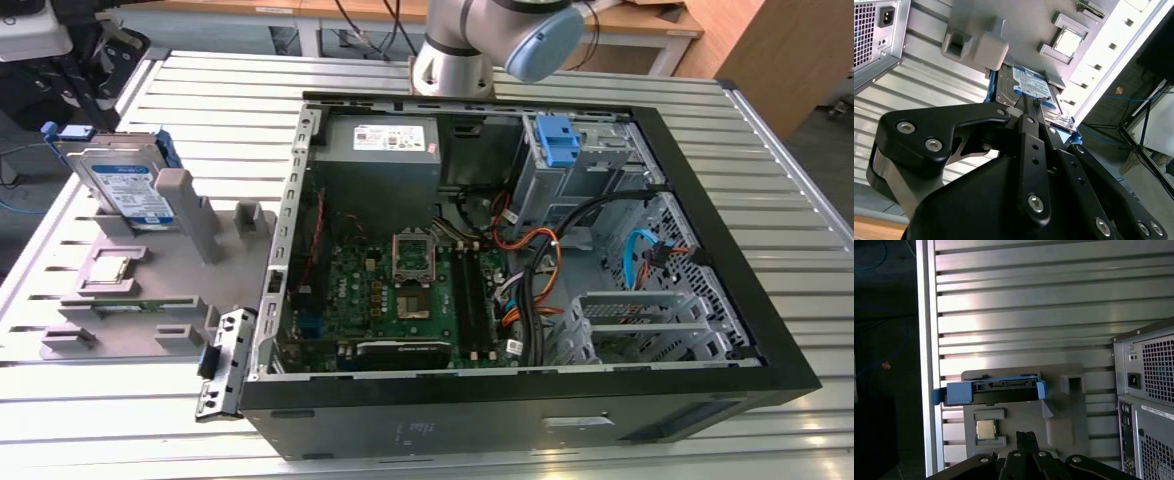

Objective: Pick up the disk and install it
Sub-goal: 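Reach for the disk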

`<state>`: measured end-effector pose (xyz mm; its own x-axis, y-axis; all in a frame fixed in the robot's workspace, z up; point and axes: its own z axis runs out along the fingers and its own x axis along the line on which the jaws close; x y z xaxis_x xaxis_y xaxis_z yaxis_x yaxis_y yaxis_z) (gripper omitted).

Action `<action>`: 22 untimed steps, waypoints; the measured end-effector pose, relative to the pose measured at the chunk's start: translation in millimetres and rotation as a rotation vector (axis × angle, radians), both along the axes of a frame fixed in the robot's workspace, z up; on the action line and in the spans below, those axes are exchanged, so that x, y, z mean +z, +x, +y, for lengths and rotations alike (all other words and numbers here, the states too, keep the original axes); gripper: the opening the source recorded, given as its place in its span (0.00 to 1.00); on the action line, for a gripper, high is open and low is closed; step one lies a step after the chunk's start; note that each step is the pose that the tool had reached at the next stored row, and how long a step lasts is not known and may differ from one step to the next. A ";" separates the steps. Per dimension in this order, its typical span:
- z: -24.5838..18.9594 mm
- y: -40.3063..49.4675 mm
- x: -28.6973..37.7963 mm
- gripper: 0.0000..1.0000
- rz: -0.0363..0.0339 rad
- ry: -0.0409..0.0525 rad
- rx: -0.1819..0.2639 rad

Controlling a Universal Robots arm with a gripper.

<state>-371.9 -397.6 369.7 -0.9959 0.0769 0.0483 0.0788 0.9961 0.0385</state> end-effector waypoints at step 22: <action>2.9 -19.7 -8.4 0.11 -0.0106 0.0000 0.001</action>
<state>-391.6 -394.7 361.3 -0.9964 0.0757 0.0378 0.0771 0.9962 0.0393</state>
